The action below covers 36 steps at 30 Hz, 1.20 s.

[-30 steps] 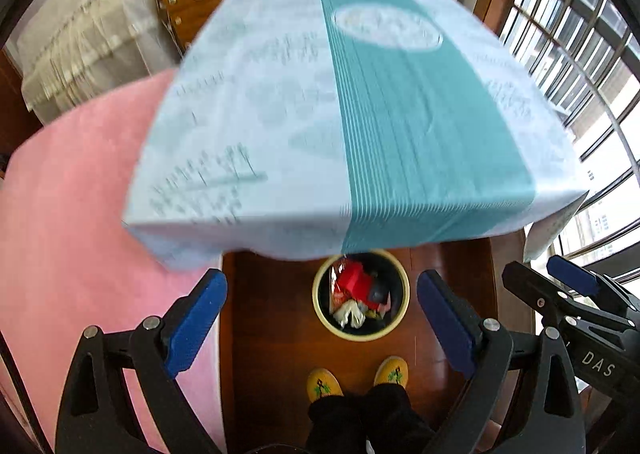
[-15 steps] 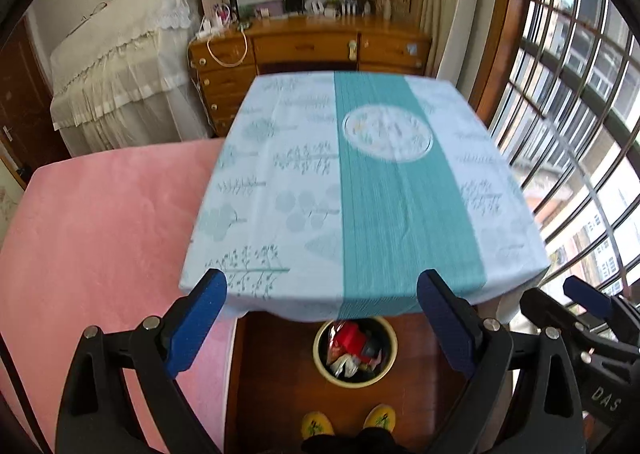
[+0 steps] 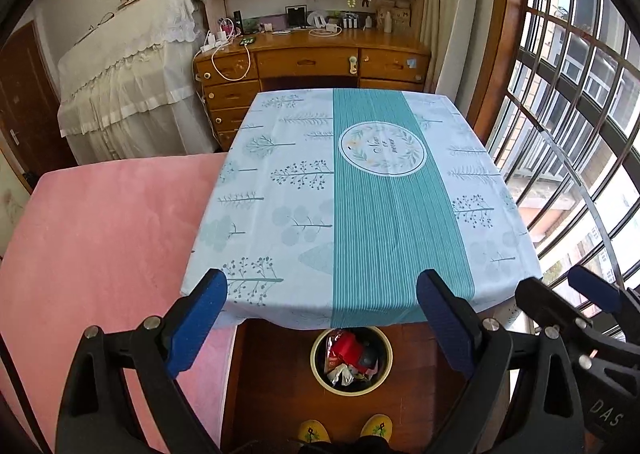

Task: Collect trash

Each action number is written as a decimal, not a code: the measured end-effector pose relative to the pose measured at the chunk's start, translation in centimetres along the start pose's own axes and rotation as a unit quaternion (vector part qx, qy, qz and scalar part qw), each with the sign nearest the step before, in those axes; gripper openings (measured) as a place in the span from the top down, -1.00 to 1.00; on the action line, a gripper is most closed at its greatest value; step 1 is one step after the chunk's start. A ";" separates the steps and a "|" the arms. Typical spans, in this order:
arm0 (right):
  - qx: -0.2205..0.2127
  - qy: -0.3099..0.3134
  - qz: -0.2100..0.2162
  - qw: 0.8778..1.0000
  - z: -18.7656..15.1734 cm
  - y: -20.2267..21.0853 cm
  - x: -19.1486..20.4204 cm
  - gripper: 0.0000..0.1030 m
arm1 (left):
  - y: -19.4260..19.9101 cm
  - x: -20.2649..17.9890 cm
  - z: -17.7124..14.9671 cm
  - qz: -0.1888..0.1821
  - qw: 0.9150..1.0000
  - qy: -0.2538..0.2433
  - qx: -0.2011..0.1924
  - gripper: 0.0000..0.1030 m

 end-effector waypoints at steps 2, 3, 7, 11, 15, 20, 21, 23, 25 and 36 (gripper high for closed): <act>-0.003 -0.001 0.000 1.000 0.1 0.0 -0.1 -0.54 | 0.1 -0.2 -0.1 0.001 1.000 -0.002 -0.001 -0.83; -0.004 -0.001 0.000 1.000 0.2 0.0 -0.2 -0.54 | 0.1 -0.3 0.0 0.001 1.000 -0.002 -0.002 -0.83; -0.005 -0.002 0.003 1.000 0.3 -0.1 -0.4 -0.54 | -0.1 -0.3 0.1 0.000 1.000 -0.002 -0.006 -0.83; -0.007 0.000 0.002 1.000 0.3 -0.2 -0.5 -0.54 | -0.1 -0.3 0.1 -0.001 1.000 -0.003 -0.005 -0.84; -0.006 -0.001 0.002 1.000 0.3 -0.1 -0.4 -0.54 | -0.1 -0.3 0.1 -0.001 1.000 -0.003 -0.004 -0.84; -0.006 -0.001 0.002 1.000 0.3 -0.2 -0.4 -0.54 | -0.1 -0.2 0.1 -0.003 1.000 -0.003 -0.003 -0.83; -0.006 -0.001 0.001 1.000 0.3 -0.1 -0.4 -0.54 | -0.2 -0.4 0.1 -0.003 1.000 -0.002 -0.002 -0.83; -0.006 -0.001 0.001 1.000 0.3 -0.1 -0.4 -0.54 | -0.3 -0.5 0.0 -0.004 1.000 0.000 0.000 -0.83; -0.006 -0.001 0.001 1.000 0.3 -0.1 -0.4 -0.54 | -0.4 -0.7 -0.1 -0.003 1.000 0.001 0.000 -0.83; -0.003 0.001 0.005 1.000 0.0 -0.3 -0.7 -0.54 | -0.7 -1.1 -0.7 -0.003 1.000 0.009 0.007 -0.83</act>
Point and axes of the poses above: each gripper's, at about its wrist camera, not at the fingertips, and y roughly against the way its jaws point, x to its left, z to its top, the point moved 5 cm from there along -y, roughly the way its jaws point, and after that the axes turned 7 degrees about y, right-handed, at the moved point
